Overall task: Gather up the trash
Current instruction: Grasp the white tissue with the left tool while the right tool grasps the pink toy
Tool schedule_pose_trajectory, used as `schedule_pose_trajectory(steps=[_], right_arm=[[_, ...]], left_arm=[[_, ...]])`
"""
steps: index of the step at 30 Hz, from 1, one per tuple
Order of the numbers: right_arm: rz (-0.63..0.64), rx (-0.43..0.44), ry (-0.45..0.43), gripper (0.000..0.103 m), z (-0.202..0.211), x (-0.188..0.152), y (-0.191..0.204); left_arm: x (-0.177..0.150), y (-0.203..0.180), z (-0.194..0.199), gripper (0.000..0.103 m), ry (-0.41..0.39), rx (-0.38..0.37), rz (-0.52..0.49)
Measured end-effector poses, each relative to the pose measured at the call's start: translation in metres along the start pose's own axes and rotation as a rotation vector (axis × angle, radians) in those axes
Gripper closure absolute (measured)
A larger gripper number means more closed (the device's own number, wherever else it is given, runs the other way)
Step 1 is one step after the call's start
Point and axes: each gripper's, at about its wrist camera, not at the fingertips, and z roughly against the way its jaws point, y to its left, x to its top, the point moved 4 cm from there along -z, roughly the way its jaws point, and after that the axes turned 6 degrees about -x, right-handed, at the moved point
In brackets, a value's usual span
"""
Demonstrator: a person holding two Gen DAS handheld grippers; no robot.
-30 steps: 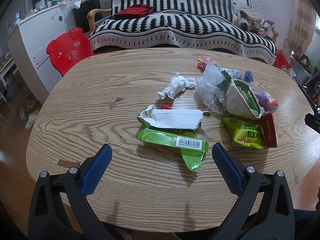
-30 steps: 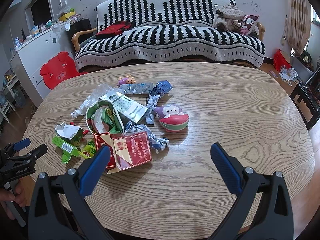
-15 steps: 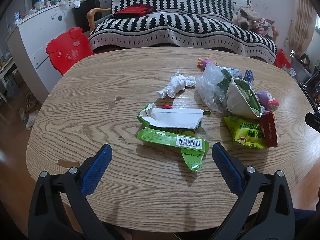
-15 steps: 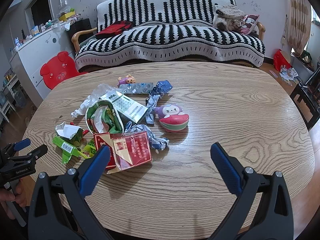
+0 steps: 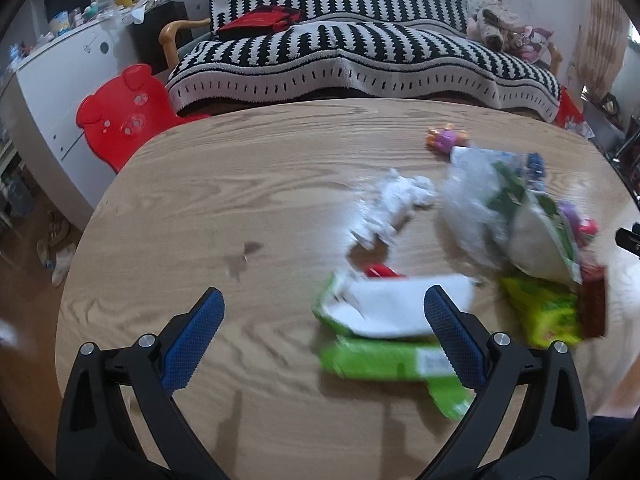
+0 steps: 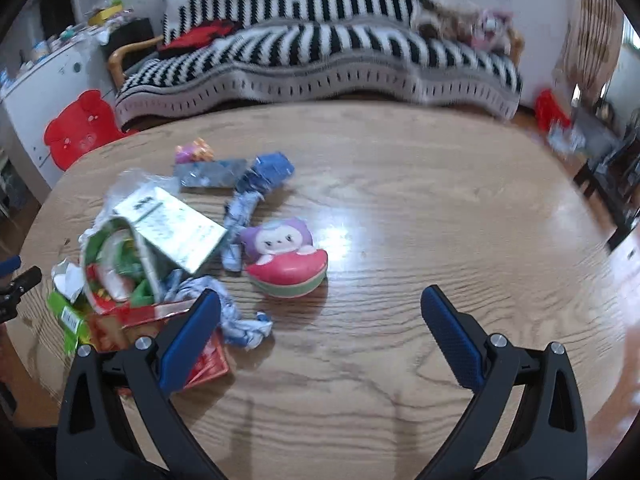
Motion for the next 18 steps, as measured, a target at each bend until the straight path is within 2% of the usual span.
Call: schedule_pose_trajectory(steps=[3,7,11,14,18], right_arm=[[-0.061,0.049,0.045,0.006,-0.018,0.003,-0.002],[-0.054,0.048,0.052,0.006,-0.03,0.01,0.006],[-0.047,0.058,0.072,0.006,-0.042,0.014,0.014],[-0.028,0.029,0.074,0.006,-0.051,0.016,0.018],[-0.004,0.002,0.082,0.014,-0.062,0.016,0.022]], left_arm=[[0.014,0.013,-0.022,0.005,0.005,-0.043,0.069],[0.033,0.012,-0.048,0.005,0.019,-0.097,0.143],[0.04,-0.011,-0.075,0.006,0.073,-0.132,0.089],[0.042,-0.022,-0.084,0.006,0.082,-0.098,0.05],[0.048,-0.032,-0.091,0.006,0.08,-0.073,0.013]])
